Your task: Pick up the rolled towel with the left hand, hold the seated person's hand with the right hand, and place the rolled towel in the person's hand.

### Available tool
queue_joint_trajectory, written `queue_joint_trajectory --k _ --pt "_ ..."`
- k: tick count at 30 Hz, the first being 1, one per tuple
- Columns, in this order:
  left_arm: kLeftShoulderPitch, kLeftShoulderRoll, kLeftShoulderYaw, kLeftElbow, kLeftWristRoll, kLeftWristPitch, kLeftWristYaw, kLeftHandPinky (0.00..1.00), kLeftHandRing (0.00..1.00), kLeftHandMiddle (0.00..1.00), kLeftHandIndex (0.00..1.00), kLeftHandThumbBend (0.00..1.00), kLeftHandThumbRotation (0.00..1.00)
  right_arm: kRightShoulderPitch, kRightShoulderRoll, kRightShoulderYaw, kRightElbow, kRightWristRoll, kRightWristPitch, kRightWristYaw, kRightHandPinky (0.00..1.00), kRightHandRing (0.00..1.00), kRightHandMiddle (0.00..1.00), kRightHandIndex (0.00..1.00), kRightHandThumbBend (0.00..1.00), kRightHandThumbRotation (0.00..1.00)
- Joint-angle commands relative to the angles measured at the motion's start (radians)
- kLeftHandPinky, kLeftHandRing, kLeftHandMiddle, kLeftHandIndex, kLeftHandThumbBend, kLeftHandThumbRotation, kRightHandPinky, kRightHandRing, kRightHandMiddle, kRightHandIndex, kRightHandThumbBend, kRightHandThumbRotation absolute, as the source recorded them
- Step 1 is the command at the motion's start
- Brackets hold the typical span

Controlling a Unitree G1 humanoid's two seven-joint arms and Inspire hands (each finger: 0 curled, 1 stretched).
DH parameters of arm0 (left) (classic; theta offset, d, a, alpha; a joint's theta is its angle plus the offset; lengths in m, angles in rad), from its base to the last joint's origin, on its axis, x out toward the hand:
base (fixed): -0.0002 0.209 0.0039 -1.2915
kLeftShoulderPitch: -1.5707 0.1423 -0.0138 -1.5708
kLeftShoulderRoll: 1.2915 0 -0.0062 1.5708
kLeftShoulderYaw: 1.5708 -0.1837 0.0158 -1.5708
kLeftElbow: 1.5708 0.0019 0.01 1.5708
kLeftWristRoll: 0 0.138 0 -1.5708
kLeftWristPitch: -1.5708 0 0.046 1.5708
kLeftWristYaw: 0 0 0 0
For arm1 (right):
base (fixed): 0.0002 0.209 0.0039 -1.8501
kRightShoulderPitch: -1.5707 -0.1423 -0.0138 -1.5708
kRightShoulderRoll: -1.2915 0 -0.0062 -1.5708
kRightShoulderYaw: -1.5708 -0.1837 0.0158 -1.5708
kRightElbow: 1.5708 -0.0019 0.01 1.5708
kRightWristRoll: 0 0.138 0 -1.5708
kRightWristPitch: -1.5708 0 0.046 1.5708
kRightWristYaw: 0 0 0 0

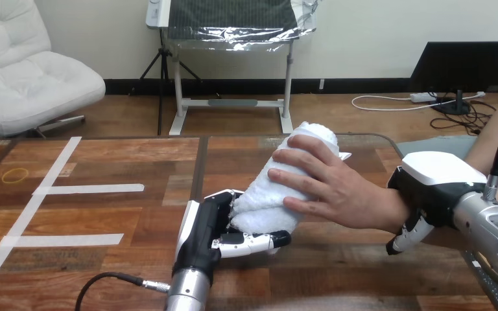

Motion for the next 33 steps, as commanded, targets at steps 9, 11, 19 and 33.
queue_joint_trajectory --k 9,11,19,33 --pt "-0.089 -0.114 -0.099 -0.079 0.01 -0.024 -0.041 0.33 0.37 0.43 0.48 0.6 0.14 -0.039 -0.021 -0.061 0.01 0.006 0.024 -0.035 0.15 0.24 0.35 0.39 0.7 0.0" --pt "-0.088 -0.113 -0.103 -0.078 0.011 -0.03 -0.043 0.33 0.37 0.43 0.48 0.6 0.14 -0.038 -0.021 -0.061 0.012 0.006 0.021 -0.038 0.14 0.23 0.34 0.39 0.7 0.0" --pt "-0.087 -0.107 -0.114 -0.079 0.013 -0.024 -0.04 0.32 0.37 0.42 0.48 0.6 0.16 -0.042 -0.026 -0.049 0.018 -0.014 0.02 -0.042 0.14 0.22 0.33 0.39 0.71 0.0" --pt "-0.084 -0.091 -0.118 -0.074 0.007 -0.021 -0.054 0.33 0.38 0.43 0.48 0.6 0.17 -0.039 -0.026 -0.044 0.009 -0.038 0.039 -0.033 0.3 0.44 0.55 0.6 0.78 0.0"
